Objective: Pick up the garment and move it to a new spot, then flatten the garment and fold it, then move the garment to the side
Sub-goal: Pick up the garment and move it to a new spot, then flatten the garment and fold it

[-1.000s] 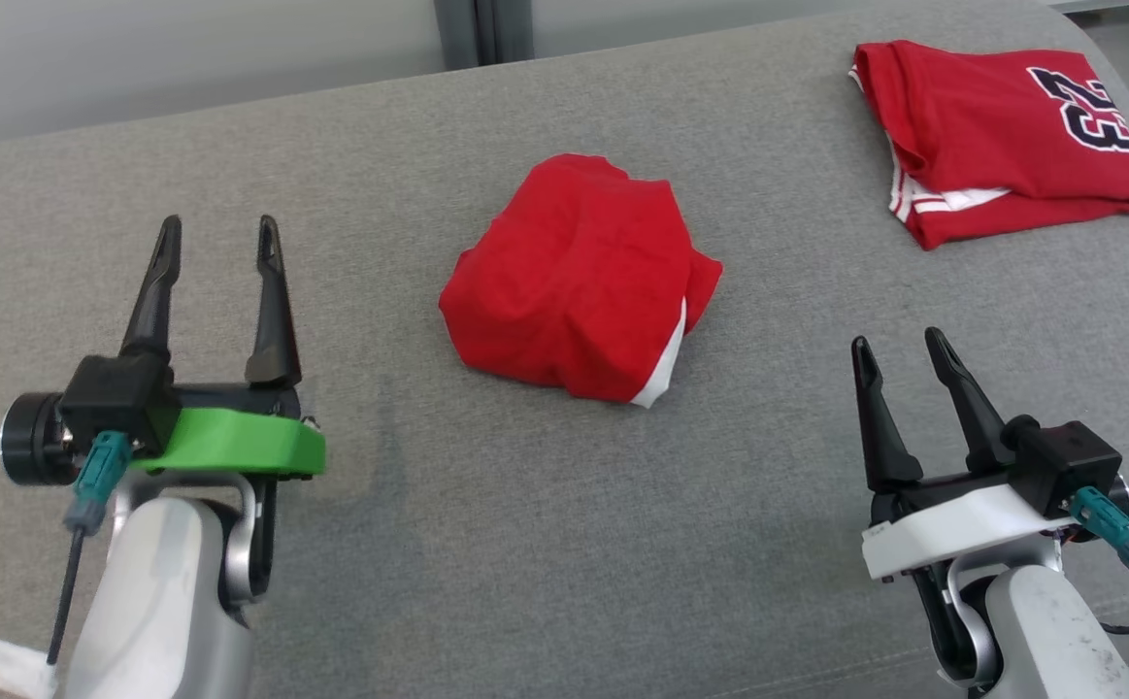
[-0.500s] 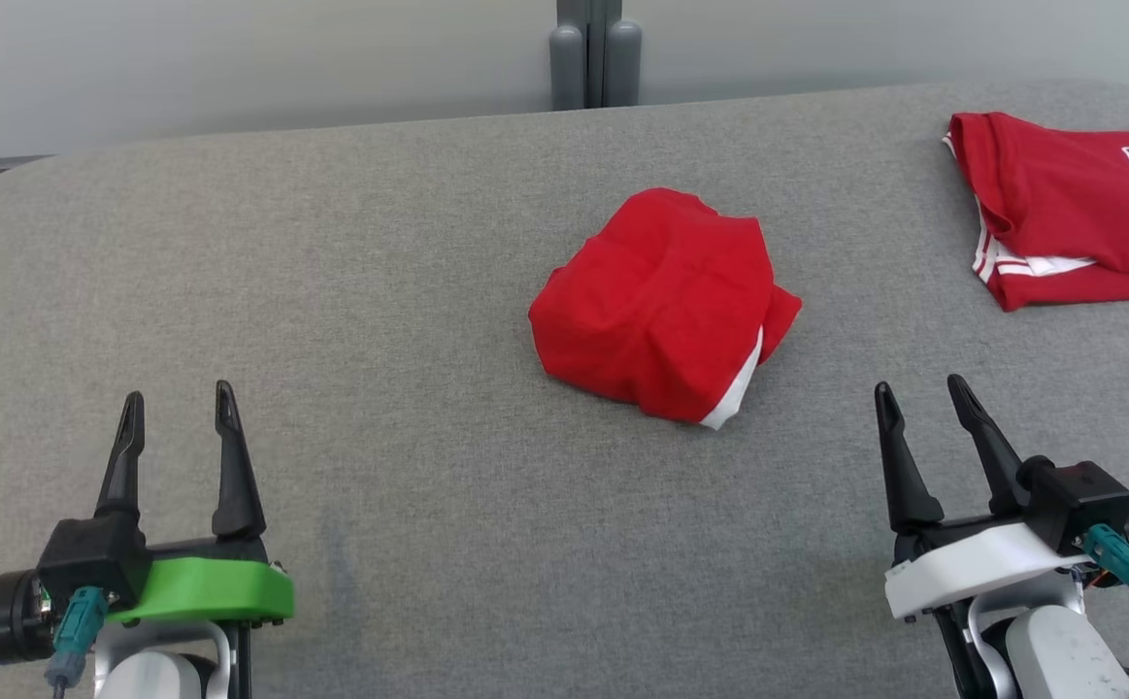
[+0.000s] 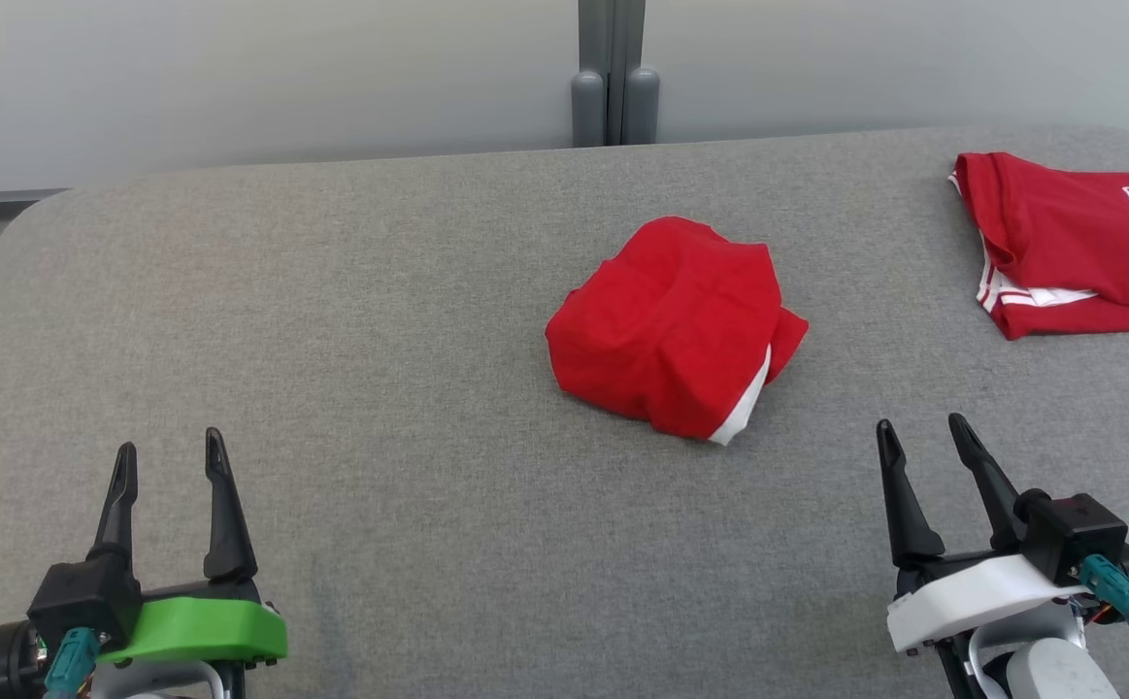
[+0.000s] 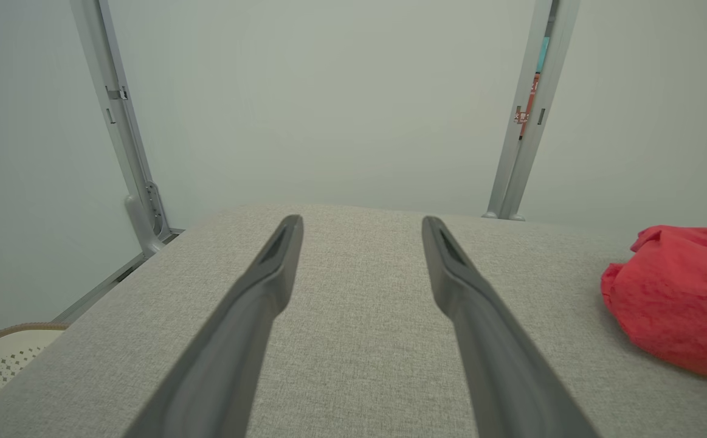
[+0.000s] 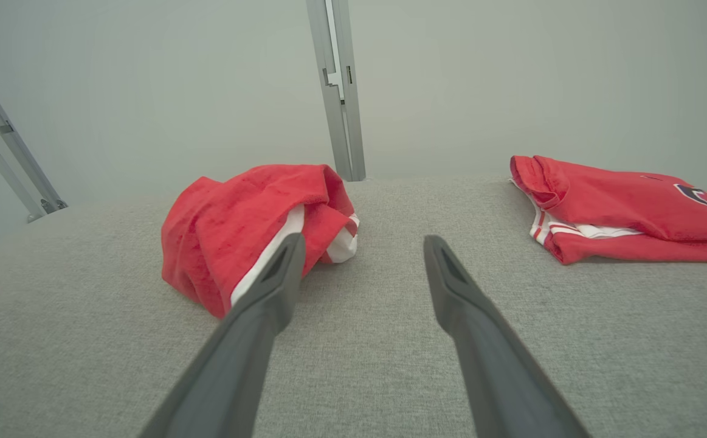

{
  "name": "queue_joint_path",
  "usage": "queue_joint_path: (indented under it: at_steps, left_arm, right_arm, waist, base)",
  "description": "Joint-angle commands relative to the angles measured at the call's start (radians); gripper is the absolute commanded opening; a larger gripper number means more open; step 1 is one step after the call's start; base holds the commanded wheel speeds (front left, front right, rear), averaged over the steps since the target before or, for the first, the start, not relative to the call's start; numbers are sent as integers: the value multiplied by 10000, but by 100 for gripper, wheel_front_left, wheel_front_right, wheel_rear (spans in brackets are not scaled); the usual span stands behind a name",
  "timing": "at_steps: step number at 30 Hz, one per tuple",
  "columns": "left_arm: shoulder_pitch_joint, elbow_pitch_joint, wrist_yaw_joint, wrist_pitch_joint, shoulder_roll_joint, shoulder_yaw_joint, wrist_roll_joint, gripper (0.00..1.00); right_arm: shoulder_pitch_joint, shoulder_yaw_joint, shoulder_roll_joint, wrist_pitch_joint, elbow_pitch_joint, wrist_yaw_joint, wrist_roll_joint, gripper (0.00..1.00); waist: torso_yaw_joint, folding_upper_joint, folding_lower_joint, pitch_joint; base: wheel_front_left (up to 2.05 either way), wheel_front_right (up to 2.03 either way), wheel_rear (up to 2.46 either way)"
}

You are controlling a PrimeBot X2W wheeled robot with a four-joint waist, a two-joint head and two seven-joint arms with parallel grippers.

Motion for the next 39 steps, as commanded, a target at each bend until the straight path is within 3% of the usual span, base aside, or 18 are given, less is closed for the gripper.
queue_joint_path:
  at_steps: [1, 28, 39]
  left_arm:
    - [179, 17, -63, 4, -36, 49, 48, 100]
    - [132, 147, -177, 4, -162, 350, 359, 100]
    - [-113, 261, -255, 3, -167, 249, 323, 100]
  right_arm:
    - [81, -16, -1, 41, -29, -12, -97, 100]
    - [70, -74, 131, 63, -19, -12, -54, 100]
    - [-1661, 803, -90, 517, 121, -12, -69, 100]
  waist:
    - [-14, 0, 0, -19]
    - [-31, 0, 0, -82]
    - [222, 0, 0, 31]
  base:
    - [0, 0, 0]
    - [0, 0, 0]
    - [0, 0, 0]
